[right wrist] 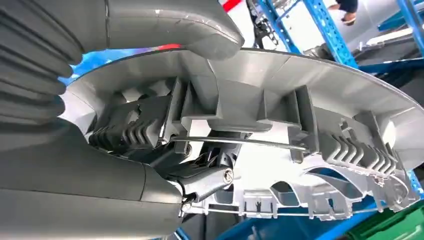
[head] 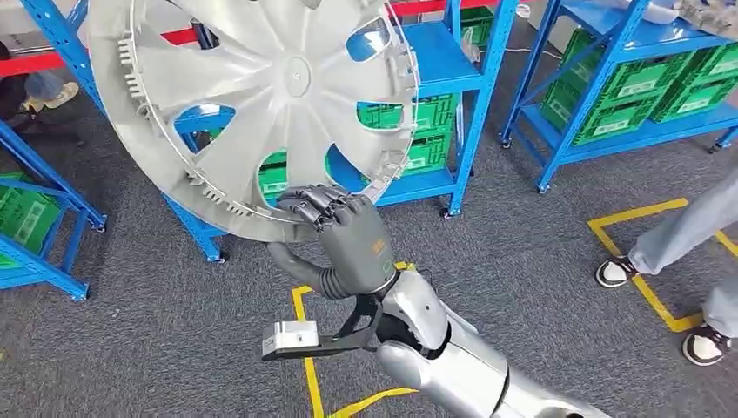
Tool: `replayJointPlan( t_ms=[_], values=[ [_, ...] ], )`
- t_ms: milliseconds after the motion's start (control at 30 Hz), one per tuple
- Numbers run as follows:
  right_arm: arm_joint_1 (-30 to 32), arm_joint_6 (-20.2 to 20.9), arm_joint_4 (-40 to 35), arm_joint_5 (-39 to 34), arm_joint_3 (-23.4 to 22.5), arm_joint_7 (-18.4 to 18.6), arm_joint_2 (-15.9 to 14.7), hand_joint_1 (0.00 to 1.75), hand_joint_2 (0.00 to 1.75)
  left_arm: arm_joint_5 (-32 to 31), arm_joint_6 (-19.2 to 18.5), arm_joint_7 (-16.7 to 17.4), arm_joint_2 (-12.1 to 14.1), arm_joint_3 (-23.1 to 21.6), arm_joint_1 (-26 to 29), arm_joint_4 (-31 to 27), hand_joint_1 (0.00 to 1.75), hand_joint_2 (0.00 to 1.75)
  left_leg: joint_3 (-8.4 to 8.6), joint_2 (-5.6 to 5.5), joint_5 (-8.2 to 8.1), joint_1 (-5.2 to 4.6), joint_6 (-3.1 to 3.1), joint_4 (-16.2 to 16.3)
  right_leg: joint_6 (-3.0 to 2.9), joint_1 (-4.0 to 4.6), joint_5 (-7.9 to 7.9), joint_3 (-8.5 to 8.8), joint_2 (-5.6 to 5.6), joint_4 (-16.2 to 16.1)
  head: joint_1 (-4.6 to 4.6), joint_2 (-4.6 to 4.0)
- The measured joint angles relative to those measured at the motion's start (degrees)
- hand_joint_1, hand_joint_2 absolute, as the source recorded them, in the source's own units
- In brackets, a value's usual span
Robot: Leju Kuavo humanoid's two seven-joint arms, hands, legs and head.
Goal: Take the parts from the cabinet and place them on the table.
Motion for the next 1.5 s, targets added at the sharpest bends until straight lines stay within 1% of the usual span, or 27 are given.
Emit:
replayJointPlan(
  t_ms=[67, 133, 167, 200, 233, 333, 367, 433, 500, 533, 567, 633, 667, 700, 733, 833, 867, 900, 967, 1033, 1100, 1167, 1233, 1333, 1367, 1433, 1500],
  values=[
    [0.25, 0.0, 0.02, -0.07, 0.0, -0.13, 0.0, 1.75, 1.75, 0.02, 0.3, -0.04, 0.02, 0.0, -0.02, 0.0, 0.0, 1.75, 0.86, 0.01, 2.28, 0.01, -0.11, 3.09, 0.25, -0.03, 1.4, -2.23, -0.06, 0.36, 0.0, 0.0],
    [0.5, -0.09, 0.04, -0.18, 0.0, -0.22, 0.0, 1.75, 1.75, 0.04, 0.59, 0.04, 0.04, 0.0, -0.04, 0.0, 0.0, 1.75, 5.75, 0.01, 6.68, 0.03, -0.01, -2.12, 0.58, -0.13, 2.6, -4.26, -0.1, 0.86, 0.0, 0.0],
    [0.5, -0.09, 0.04, -0.26, 0.0, -0.46, 0.0, 1.75, 1.75, 0.13, 0.77, 0.15, 0.04, 0.0, -0.1, -0.02, 0.0, 1.75, 9.65, -0.01, 6.73, 0.04, 0.11, -7.2, 0.81, -0.16, 3.15, -5.03, -0.07, 1.14, 0.0, 0.0],
    [0.45, -0.09, 0.04, -0.53, 0.0, -0.85, 0.0, 1.75, 1.75, 0.33, 0.9, 0.15, 0.04, 0.0, -0.26, -0.02, 0.0, 1.75, 13.35, -0.07, 3.62, -0.12, 0.36, -12.82, 1.17, 0.1, 3.64, -5.6, -0.06, 1.34, -0.04, 0.0],
    [0.36, -0.09, 0.04, -0.77, 0.0, -1.03, 0.0, 1.75, 1.75, 0.59, 1.05, 0.13, 0.04, 0.0, -0.26, -0.02, 0.0, 1.75, 14.8, -0.21, 2.46, -0.42, 1.04, -16.01, 1.44, 0.05, 4.18, -5.82, -0.12, 1.4, 0.13, 0.0],
    [-0.35, -0.04, 0.44, -1.07, 0.02, -1.59, 0.0, 1.75, 1.75, 0.74, 1.29, -0.04, -0.02, 0.02, -0.17, 0.0, 0.0, 1.75, 12.94, -0.23, 3.94, -0.59, 2.55, -15.63, 2.5, -0.04, 6.23, -6.07, -0.1, 0.67, 0.04, 0.0],
    [-0.54, -0.07, 0.61, -1.16, 0.02, -1.62, -0.02, 1.75, 1.75, 0.76, 1.29, -0.04, -0.31, 0.02, -0.21, 0.11, 0.0, 1.75, 12.82, 0.11, 4.74, -0.28, 3.3, -15.87, 2.86, -0.11, 5.49, -6.59, 0.07, 1.07, 0.02, 0.0],
    [-0.92, -0.09, 0.92, -1.33, 0.02, -1.77, -0.02, 1.75, 1.75, 0.81, 1.42, -0.04, -0.13, 0.04, -0.21, 0.04, 0.0, 1.75, 11.1, 0.24, 6.18, -0.27, 3.92, -15.7, 3.56, -0.32, -1.14, -8.62, 0.25, 6.1, 0.35, 0.0],
    [-0.98, -0.07, 1.29, -1.55, 0.02, -1.73, -0.04, 1.75, 1.75, 0.81, 1.42, -0.04, -0.13, 0.07, -0.4, 0.02, 0.0, 1.75, 9.15, 0.22, 7.52, -0.29, 3.99, -15.44, 3.97, -0.45, -6.61, -10.98, 0.28, 15.71, 0.35, 0.0],
    [-0.98, -0.07, 1.44, -1.53, 0.02, -1.75, -0.04, 1.75, 1.75, 0.81, 1.42, -0.02, -0.13, 0.07, -0.4, 0.02, 0.0, 1.75, 8.19, 0.23, 8.15, -0.29, 3.93, -15.25, 4.05, -0.49, -7.04, -11.28, 0.32, 18.98, 0.35, 0.0],
    [-0.98, -0.07, 1.62, -1.51, 0.02, -1.75, -0.04, 1.75, 1.75, 0.81, 1.42, 0.0, -0.13, 0.09, -0.39, 0.02, 0.0, 1.75, 7.23, 0.27, 8.72, -0.26, 3.8, -15.06, 4.08, -0.57, -5.79, -10.45, 0.32, 19.54, 0.39, 0.0],
    [-1.08, -0.07, 1.73, -1.46, 0.02, -1.7, 0.0, 1.75, 1.75, 0.83, 1.42, 0.18, -0.2, 0.24, -0.38, 0.07, 0.0, 1.75, 5.59, 0.29, 9.68, -0.18, 3.42, -14.6, 3.98, -0.73, -2.1, -5.44, 0.32, 14.03, 0.37, 0.0],
    [-1.26, -0.04, 1.75, -1.44, 0.02, -1.68, 0.0, 1.75, 1.75, 0.83, 1.42, 0.18, -0.2, 0.37, -0.4, 0.07, 0.0, 1.75, 4.91, 0.26, 10.07, -0.11, 3.14, -14.16, 3.9, -0.78, -1.34, -1.15, 0.32, 8.4, 0.37, 0.0],
    [-1.5, -0.02, 1.75, -1.42, 0.02, -1.64, 0.0, 1.75, 1.75, 0.83, 1.42, 0.2, -0.17, 0.42, -0.39, 0.02, 0.0, 1.75, 4.33, 0.24, 10.3, -0.2, 2.77, -13.84, 3.8, -0.74, -3.5, 1.98, 0.43, 3.55, 0.39, 0.0],
    [-1.6, 0.0, 1.75, -1.36, 0.02, -1.66, 0.09, 1.75, 1.75, 0.83, 1.42, 0.22, -0.17, 0.44, -0.42, 0.02, 0.0, 1.75, 4.09, 0.19, 10.67, -0.27, 2.36, -13.59, 3.12, -0.34, -4.52, 3.45, 0.72, 1.06, 0.28, 0.0],
    [-1.65, -0.02, 1.77, -1.22, 0.02, -1.68, 0.09, 1.75, 1.75, 0.83, 1.42, 0.22, -0.11, 0.61, -0.35, 0.02, 0.0, 1.75, 3.74, 0.24, 12.4, -0.19, 1.27, -14.29, 1.67, -0.05, -3.65, 2.3, 0.67, 1.27, 0.37, 0.0],
    [-1.67, -0.02, 1.81, -1.22, 0.02, -1.7, 0.09, 1.75, 1.75, 0.83, 1.42, 0.22, 0.04, 0.81, -0.22, 0.04, 0.0, 1.75, 3.23, 0.22, 12.25, -0.03, 0.92, -14.05, 0.95, -0.53, -2.77, 1.65, 0.33, 0.72, 0.39, 0.0],
    [-1.8, 0.0, 1.92, -1.22, 0.02, -1.7, 0.15, 1.75, 1.75, 0.83, 1.42, 0.22, 0.11, 0.92, -0.23, 0.04, 0.0, 1.75, 2.67, 0.12, 9.91, 0.01, 0.63, -12.93, 0.66, -0.43, -2.17, 1.29, 0.18, 0.81, 0.26, 0.0],
    [-1.86, -0.02, 2.01, -1.29, 0.02, -1.68, 0.15, 1.75, 1.75, 0.83, 1.33, 0.24, 0.11, 0.92, -0.24, 0.07, 0.0, 1.75, 0.78, 0.08, 2.82, 0.04, 0.23, -5.7, 0.15, -0.35, -0.92, -0.27, 0.14, 0.81, -0.15, 0.0],
    [-1.82, -0.04, 2.29, -1.22, 0.02, -1.73, 0.15, 1.75, 1.75, 0.83, 1.22, 0.24, 0.13, 0.92, -0.26, 0.07, 0.0, 1.75, -0.42, 0.08, -0.59, 0.03, 0.06, 1.92, -0.03, -0.05, 0.33, -1.89, 0.1, 0.91, -0.13, 0.0],
    [-1.62, -0.04, 2.47, -1.29, 0.02, -1.7, 0.15, 1.75, 1.75, 0.83, 1.22, 0.24, 0.26, 0.92, -0.28, 0.07, 0.0, 1.75, 1.86, 0.07, 2.06, -0.02, 0.34, 2.12, -0.01, 0.23, 1.58, -3.53, 0.07, 1.02, -0.13, 0.0],
    [-1.52, -0.04, 2.56, -1.29, 0.02, -1.68, 0.15, 1.75, 1.75, 0.83, 1.22, 0.24, 0.37, 0.92, -0.36, 0.04, 0.0, 1.75, 8.16, 0.02, 5.44, -0.3, 1.16, -5.95, 0.11, 0.43, 2.83, -5.01, 0.13, 1.07, -0.19, 0.0],
    [-1.59, -0.11, 2.56, -1.29, 0.02, -1.66, 0.17, 1.75, 1.75, 0.83, 1.22, 0.22, 0.63, 0.92, -0.7, -0.02, 0.0, 1.75, 14.75, -0.08, 2.69, -0.92, 2.13, -15.85, 0.59, 0.56, 3.86, -5.79, 0.11, 1.17, -0.22, 0.0],
    [-1.53, -0.11, 2.58, -1.22, 0.02, -1.75, 0.2, 1.75, 1.75, 0.83, 1.22, 0.2, 0.59, 0.92, -0.84, 0.0, 0.0, 1.75, 13.47, -0.22, 3.68, -1.49, 2.84, -16.11, 1.61, 0.04, 5.82, -5.94, -0.15, 0.45, -0.5, 0.0],
    [-1.51, -0.13, 2.58, -1.22, 0.02, -1.75, 0.17, 1.75, 1.75, 0.83, 1.22, 0.2, 0.59, 0.92, -0.73, 0.0, 0.0, 1.75, 13.09, -0.09, 4.68, -0.88, 3.4, -16.73, 2.02, 0.44, 6.14, -6.23, -0.02, 0.4, -0.46, 0.0],
    [-1.59, -0.15, 2.64, -1.25, 0.02, -1.75, 0.17, 1.75, 1.75, 0.83, 1.22, 0.26, 0.48, 0.94, -0.81, 0.0, 0.0, 1.75, 11.82, 0.36, 6.17, -0.61, 4.14, -16.69, 2.76, -0.01, 0.59, -7.61, 0.5, 3.52, -0.35, 0.0],
    [-1.36, -0.17, 2.67, -1.11, 0.02, -1.66, 0.15, 1.75, 1.75, 0.83, 1.22, 0.24, 0.48, 0.94, -0.91, -0.02, 0.0, 1.75, 9.74, 0.44, 7.69, -0.57, 4.26, -16.46, 3.36, -0.49, -6.39, -9.63, 0.49, 12.13, -0.31, 0.0]
  ],
)
